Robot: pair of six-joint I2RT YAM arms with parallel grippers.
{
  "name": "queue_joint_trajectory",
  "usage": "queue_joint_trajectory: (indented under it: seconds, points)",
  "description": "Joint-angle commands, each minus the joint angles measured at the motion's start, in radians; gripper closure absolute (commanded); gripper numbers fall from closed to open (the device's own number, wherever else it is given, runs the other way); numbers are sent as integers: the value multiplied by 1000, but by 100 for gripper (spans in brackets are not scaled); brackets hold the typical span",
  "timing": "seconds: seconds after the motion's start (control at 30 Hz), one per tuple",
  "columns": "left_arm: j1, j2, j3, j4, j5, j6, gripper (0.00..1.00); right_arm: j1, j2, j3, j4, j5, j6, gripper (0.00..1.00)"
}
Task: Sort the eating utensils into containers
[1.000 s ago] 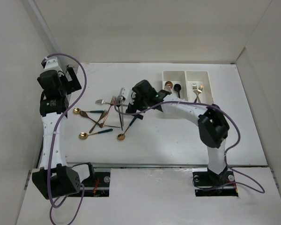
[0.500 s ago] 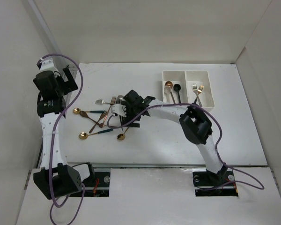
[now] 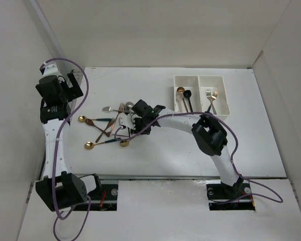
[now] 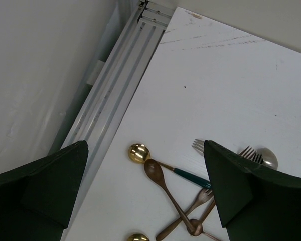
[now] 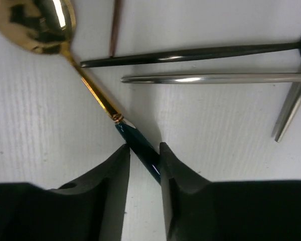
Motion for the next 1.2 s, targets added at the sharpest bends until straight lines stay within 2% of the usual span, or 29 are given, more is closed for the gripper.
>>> queue_joint_trajectory:
  seconds: [0.0,0.23,0.37,0.43,0.5,0.53,0.57,0.67,0.7,0.77,0.83,0.87,0.9,0.93,1.17]
  points:
    - [7,-8,24,26,-13,-3,0,31,-9,-78,-41,8,37,68]
    - [16,11,24,17,-22,-3,0,74,-93,-257,62,77,46,79]
    - [16,11,33,17,-13,-3,0,114,-134,-317,47,99,74,79]
    - [16,11,33,17,-13,-3,0,128,-147,-331,37,85,115,73]
    - [16,11,33,17,-4,-3,0,149,-147,-331,28,85,143,60]
    - [16,11,33,17,-4,-3,0,149,-147,-331,40,99,154,60]
    - [16,11,33,17,-4,-12,0,149,-133,-331,41,99,172,55]
    - [16,11,33,17,-4,-12,0,149,-69,-242,1,117,244,55]
    - [16,11,42,17,-4,-12,0,149,-49,-221,-18,141,253,63]
    - [16,11,42,17,-4,-12,0,169,-5,-188,-70,165,253,65]
    - [16,11,42,17,-4,-12,0,169,-4,-206,-70,174,253,73]
    - [16,11,42,8,-4,-12,0,169,-4,-222,-55,157,253,79]
    - [16,11,42,8,-4,-12,0,169,-16,-237,-55,145,253,95]
    - [16,11,42,8,-4,-12,0,169,-30,-249,-55,136,253,100]
    - [25,1,42,8,-4,-12,0,187,-150,-355,-22,110,209,100]
